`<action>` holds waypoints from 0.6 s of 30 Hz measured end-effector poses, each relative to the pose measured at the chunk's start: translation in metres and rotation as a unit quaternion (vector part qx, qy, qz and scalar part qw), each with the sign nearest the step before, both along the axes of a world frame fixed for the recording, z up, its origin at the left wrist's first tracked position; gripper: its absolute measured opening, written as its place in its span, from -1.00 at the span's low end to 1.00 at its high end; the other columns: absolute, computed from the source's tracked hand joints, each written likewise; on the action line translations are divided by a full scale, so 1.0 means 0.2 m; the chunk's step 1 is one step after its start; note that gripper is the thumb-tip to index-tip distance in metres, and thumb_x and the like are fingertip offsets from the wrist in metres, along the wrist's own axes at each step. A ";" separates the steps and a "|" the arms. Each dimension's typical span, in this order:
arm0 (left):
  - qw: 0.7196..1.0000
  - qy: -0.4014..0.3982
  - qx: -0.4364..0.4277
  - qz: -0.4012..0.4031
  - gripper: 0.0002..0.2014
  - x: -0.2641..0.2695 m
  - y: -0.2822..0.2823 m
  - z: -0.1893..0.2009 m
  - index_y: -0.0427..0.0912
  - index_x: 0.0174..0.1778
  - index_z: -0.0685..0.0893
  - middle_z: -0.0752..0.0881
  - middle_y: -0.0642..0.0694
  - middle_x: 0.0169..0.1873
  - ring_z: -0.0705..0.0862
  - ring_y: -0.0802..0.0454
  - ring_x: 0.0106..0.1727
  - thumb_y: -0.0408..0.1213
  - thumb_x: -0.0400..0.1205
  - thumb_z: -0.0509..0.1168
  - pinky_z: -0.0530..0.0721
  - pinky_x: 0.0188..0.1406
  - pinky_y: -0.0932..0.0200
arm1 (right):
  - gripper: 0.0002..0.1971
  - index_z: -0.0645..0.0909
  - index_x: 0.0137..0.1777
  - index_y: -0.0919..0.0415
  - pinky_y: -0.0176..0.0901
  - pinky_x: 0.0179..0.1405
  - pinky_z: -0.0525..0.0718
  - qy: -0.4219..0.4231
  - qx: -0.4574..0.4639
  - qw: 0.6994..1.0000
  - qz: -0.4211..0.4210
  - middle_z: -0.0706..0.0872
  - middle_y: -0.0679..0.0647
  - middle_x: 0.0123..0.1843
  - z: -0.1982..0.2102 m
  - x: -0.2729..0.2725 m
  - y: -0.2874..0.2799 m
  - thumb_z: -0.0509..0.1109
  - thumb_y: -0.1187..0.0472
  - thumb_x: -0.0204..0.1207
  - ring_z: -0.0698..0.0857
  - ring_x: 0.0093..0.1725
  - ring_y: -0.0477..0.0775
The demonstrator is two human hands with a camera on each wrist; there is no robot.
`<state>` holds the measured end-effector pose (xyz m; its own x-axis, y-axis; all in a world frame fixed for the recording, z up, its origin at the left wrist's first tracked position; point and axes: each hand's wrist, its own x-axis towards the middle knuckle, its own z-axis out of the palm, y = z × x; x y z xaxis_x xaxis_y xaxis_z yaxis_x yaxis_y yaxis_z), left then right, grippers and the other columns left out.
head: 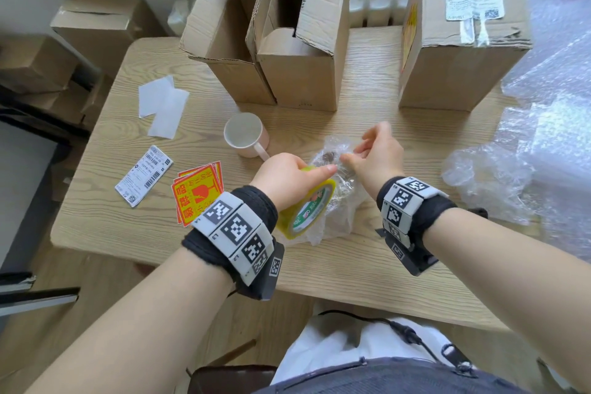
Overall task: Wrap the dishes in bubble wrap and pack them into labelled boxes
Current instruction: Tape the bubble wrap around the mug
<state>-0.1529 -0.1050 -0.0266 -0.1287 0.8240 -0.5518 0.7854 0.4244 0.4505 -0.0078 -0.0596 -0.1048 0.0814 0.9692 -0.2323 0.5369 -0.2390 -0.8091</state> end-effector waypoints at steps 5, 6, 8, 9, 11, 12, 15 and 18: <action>0.998 -0.034 0.031 0.045 -0.52 -0.02 -0.04 -0.02 -0.16 -0.20 0.70 0.66 0.03 -0.40 0.61 0.11 -0.28 0.26 0.52 0.29 0.51 -0.33 0.19 | -0.83 0.54 -0.16 0.17 -0.16 -0.12 0.49 -0.037 0.014 0.999 0.037 0.53 0.04 -0.13 0.00 -0.02 0.00 0.51 0.29 0.40 0.50 -0.16 0.01; 0.997 -0.041 0.038 0.056 -0.53 -0.03 -0.05 -0.02 -0.13 -0.10 0.73 0.70 0.04 -0.32 0.64 0.12 -0.19 0.26 0.51 0.30 0.54 -0.26 0.19 | -0.87 0.60 -0.16 0.18 -0.17 -0.09 0.51 -0.031 0.017 0.999 0.038 0.52 0.03 -0.11 -0.01 -0.02 0.00 0.52 0.29 0.40 0.50 -0.16 -0.01; 0.994 -0.057 0.049 0.080 -0.54 -0.04 -0.08 -0.03 -0.10 0.03 0.73 0.74 0.03 -0.17 0.67 0.10 -0.06 0.23 0.49 0.35 0.57 -0.14 0.20 | -0.91 0.70 -0.16 0.20 -0.30 -0.09 0.50 -0.022 0.018 0.999 0.034 0.52 0.00 -0.08 -0.02 -0.01 0.01 0.55 0.26 0.39 0.52 -0.15 -0.07; 0.992 -0.065 0.052 0.090 -0.54 -0.05 -0.10 -0.04 -0.09 0.06 0.74 0.75 0.01 -0.12 0.68 0.09 -0.02 0.21 0.47 0.38 0.58 -0.10 0.20 | -0.91 0.73 -0.17 0.20 -0.40 -0.13 0.47 -0.012 0.017 0.999 0.029 0.53 -0.01 -0.06 -0.03 0.00 0.01 0.57 0.25 0.37 0.53 -0.18 -0.10; 0.991 -0.070 0.058 0.098 -0.54 -0.05 -0.12 -0.04 -0.08 0.11 0.73 0.76 0.00 -0.06 0.70 0.06 0.04 0.18 0.44 0.42 0.62 -0.03 0.17 | -0.90 0.76 -0.18 0.21 -0.60 -0.29 0.44 0.015 0.020 1.000 0.017 0.54 0.00 -0.06 -0.03 0.02 0.01 0.59 0.24 0.34 0.50 -0.27 -0.20; 0.992 -0.063 0.060 0.095 -0.53 -0.04 -0.13 -0.05 -0.07 0.13 0.73 0.75 0.00 -0.03 0.69 0.06 0.06 0.17 0.44 0.43 0.63 0.00 0.16 | -0.89 0.77 -0.18 0.22 -0.63 -0.30 0.45 0.020 0.027 0.999 0.014 0.55 0.00 -0.08 -0.03 0.02 0.00 0.60 0.24 0.34 0.49 -0.28 -0.23; 0.995 -0.016 0.064 0.073 -0.50 -0.02 -0.14 -0.05 -0.06 0.18 0.70 0.73 0.02 -0.02 0.66 0.06 0.05 0.20 0.46 0.39 0.53 -0.09 0.20 | -0.89 0.77 -0.19 0.23 -0.33 -0.07 0.58 -0.001 0.044 0.999 0.026 0.58 0.01 -0.12 -0.03 0.01 0.00 0.60 0.22 0.33 0.55 -0.18 -0.10; 0.997 0.051 0.040 0.042 -0.43 -0.04 -0.15 -0.04 -0.12 0.14 0.69 0.73 -0.03 -0.11 0.67 0.01 -0.07 0.30 0.48 0.30 0.46 -0.28 0.19 | -0.90 0.76 -0.21 0.21 -0.19 0.04 0.62 -0.014 0.043 0.998 0.042 0.59 -0.02 -0.12 -0.03 0.02 0.00 0.60 0.21 0.33 0.57 -0.10 -0.05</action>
